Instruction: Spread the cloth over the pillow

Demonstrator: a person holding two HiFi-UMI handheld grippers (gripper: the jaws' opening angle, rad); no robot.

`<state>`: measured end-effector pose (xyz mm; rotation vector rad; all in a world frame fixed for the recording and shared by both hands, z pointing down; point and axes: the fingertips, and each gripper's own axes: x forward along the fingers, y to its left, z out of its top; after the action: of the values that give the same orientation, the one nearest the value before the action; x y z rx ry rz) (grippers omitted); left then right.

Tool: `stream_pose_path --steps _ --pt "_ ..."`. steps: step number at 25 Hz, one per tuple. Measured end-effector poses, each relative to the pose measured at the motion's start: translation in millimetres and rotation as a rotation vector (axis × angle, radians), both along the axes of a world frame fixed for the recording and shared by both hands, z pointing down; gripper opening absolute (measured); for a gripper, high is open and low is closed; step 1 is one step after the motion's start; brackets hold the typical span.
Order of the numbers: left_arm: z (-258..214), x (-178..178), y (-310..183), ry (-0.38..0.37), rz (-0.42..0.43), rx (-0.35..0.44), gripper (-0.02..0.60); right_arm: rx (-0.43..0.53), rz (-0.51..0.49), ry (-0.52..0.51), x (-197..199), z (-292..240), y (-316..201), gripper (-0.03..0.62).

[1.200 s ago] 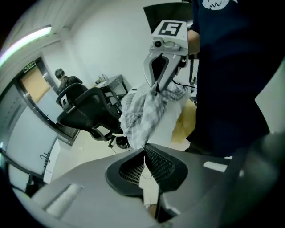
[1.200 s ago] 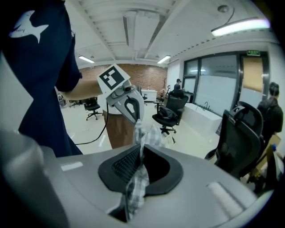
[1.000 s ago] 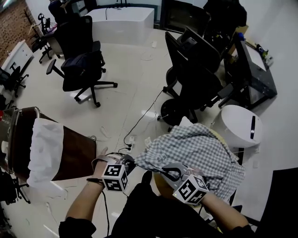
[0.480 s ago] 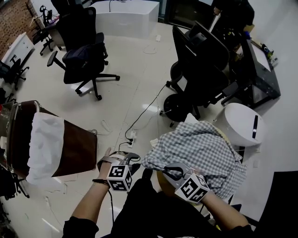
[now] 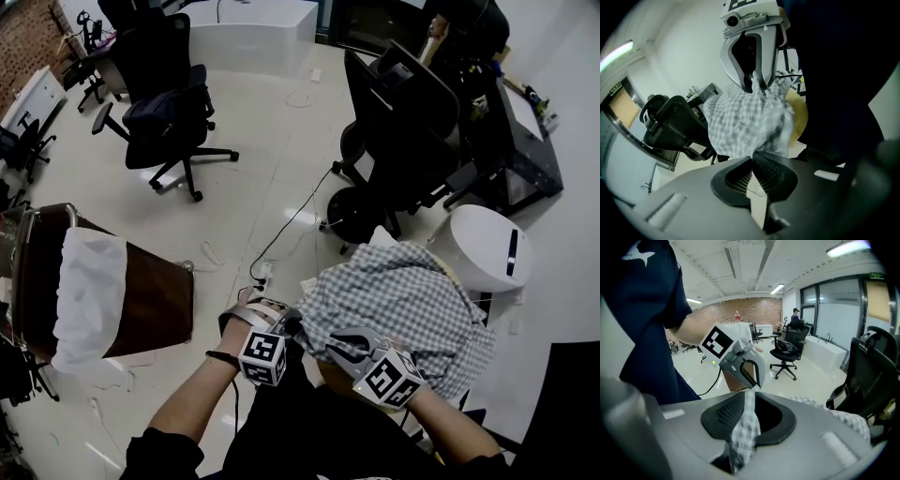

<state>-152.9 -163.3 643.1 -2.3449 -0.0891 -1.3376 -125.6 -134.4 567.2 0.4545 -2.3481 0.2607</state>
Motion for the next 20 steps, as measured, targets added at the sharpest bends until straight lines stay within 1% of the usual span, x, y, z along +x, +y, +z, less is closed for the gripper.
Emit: stream_pose_path --steps 2,4,7,10,12,14,17,20 --pt "-7.5 -7.0 -0.5 0.001 0.011 0.052 0.001 0.019 0.028 0.002 11.7 -3.8 -6.7 0.075" --pt "-17.5 -17.2 -1.5 0.013 0.009 0.116 0.001 0.041 0.072 0.015 31.8 -7.7 -19.5 0.081" --pt "-49.2 -33.8 -8.4 0.042 -0.03 0.197 0.001 0.077 0.162 0.06 76.7 -12.8 -50.1 0.095" --pt "-70.6 -43.0 -5.4 0.044 -0.026 0.236 0.001 0.098 0.245 0.111 125.7 -16.9 -84.4 0.108" --pt "-77.8 -42.5 4.0 0.05 -0.01 0.223 0.001 0.098 0.279 0.143 153.5 -18.2 -105.7 0.115" --pt "-75.1 -38.5 16.4 0.053 0.006 0.185 0.001 0.083 0.297 0.177 177.9 -16.7 -125.9 0.117" --pt "-50.6 -34.9 37.1 0.032 0.037 0.124 0.001 0.026 0.316 0.219 206.8 -6.8 -156.7 0.124" --pt "-31.1 -30.7 57.7 0.033 0.059 0.062 0.001 -0.055 0.332 0.206 220.3 2.4 -186.8 0.14"
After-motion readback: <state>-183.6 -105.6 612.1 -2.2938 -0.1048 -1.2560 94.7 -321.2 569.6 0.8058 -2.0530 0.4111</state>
